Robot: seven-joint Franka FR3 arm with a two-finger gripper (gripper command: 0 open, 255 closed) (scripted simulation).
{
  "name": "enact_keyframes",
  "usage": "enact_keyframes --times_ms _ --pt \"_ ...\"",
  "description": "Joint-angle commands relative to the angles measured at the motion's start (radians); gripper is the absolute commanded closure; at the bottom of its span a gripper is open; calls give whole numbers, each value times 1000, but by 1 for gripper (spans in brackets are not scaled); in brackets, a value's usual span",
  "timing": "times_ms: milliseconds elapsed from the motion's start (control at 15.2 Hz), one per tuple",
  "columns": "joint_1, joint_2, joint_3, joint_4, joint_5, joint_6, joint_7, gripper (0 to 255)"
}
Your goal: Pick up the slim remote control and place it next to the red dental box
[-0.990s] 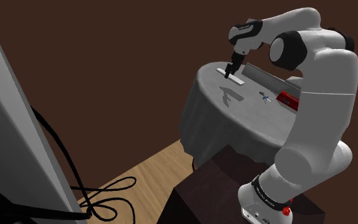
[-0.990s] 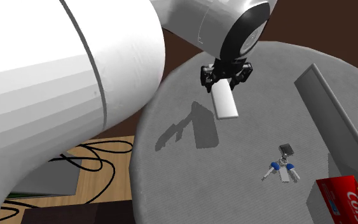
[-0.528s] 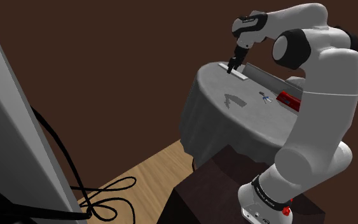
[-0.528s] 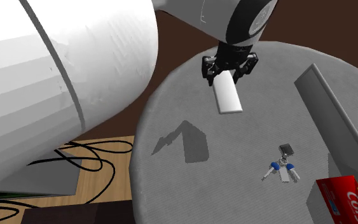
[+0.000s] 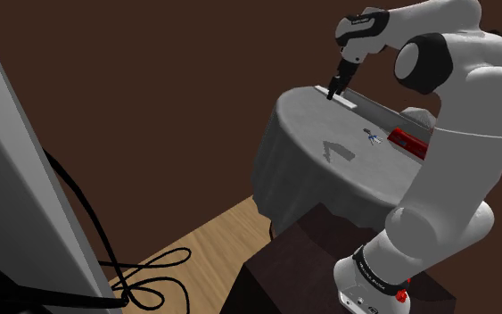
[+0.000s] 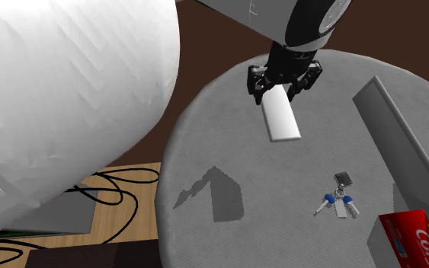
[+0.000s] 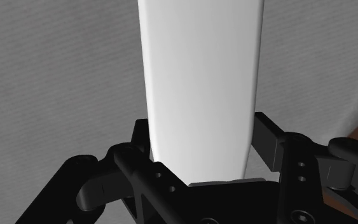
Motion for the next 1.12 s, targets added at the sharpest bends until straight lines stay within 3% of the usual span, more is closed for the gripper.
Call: enact_keyframes --times_ms 0,528,1056 --pt "1 -58 -14 -89 -16 34 -21 255" --pt "-21 -279 -77 -384 -101 127 -110 255" --pt "-80 -458 -146 -583 -198 172 -203 255"
